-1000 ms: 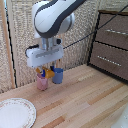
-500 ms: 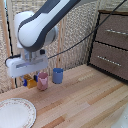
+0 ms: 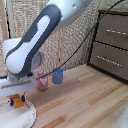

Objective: Caressingly guide your clamp towards the toast. Compassionately possess the toast with your clamp. Gradually tag the toast up from the worktable. Complaisantly, cruise the held-toasty-pillow to your white crockery. Last but notably, liberate the toast onto the shiny white tableware.

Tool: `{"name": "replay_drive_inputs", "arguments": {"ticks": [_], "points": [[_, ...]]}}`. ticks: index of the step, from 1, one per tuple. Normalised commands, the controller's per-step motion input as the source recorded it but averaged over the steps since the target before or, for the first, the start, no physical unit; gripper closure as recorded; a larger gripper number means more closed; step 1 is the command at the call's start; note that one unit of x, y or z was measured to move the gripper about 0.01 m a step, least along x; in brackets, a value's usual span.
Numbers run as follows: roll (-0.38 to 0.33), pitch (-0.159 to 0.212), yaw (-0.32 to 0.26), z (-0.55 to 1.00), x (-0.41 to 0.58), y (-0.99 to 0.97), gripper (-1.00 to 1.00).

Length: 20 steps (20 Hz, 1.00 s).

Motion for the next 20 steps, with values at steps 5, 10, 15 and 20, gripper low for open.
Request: {"name": "replay_drive_inputs", "arguments": {"ticks": [5, 10, 15, 20], "points": [[-0.111, -0.099, -0.065, -0.25, 0.105, 0.52, 1.0], [-0.16, -0.118, -0.033, -0.08, 0.154, 0.32, 1.0], [-0.252, -0.122, 0.0, 0.03, 0.189, 0.13, -1.0], [-0.348, -0.069, 0.028, 0.17, 0.152, 0.0, -1.0]]}}
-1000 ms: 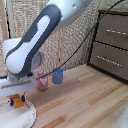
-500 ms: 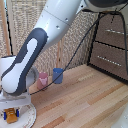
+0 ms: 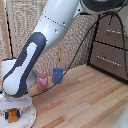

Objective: Caressingly guide your clamp towards the toast. Compassionately possess the toast with your clamp. Gradually tag the toast up from the worktable. Complaisantly, cruise the held-toasty-pillow to your white crockery. Last but notably, liberate the toast onto the shiny white tableware.

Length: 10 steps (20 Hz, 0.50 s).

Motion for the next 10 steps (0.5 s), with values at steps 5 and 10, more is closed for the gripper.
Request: {"name": "replay_drive_inputs", "arguments": {"ticks": [5, 10], "points": [[-0.258, -0.112, 0.101, 0.23, 0.02, -0.29, -1.0], [-0.241, -0.183, 0.066, 0.25, 0.039, -0.45, -1.0]]}}
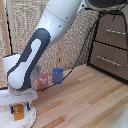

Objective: Caressingly guide your clamp towards the toast. Compassionately possess the toast with your clamp. Gradually tag the toast up from the worktable. Complaisantly, cruise the held-toasty-pillow to your white crockery. Last but notably, liberate the toast onto the shiny white tableware.

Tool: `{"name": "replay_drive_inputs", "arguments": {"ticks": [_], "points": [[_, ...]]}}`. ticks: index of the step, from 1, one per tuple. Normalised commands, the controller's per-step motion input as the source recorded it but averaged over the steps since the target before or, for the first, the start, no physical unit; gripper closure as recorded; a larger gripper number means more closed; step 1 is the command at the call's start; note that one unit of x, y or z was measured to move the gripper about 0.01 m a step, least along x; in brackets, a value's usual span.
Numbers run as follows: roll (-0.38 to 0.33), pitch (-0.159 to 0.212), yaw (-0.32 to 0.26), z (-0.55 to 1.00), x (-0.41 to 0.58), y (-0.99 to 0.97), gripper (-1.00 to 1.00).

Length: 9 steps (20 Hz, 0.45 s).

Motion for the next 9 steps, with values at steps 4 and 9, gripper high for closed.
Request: {"name": "replay_drive_inputs", "arguments": {"ticks": [4, 9], "points": [[-0.109, -0.179, 0.029, 0.57, 0.142, -0.35, -1.0], [-0.087, -0.18, 0.002, 0.61, 0.234, -0.09, -1.0]]}}
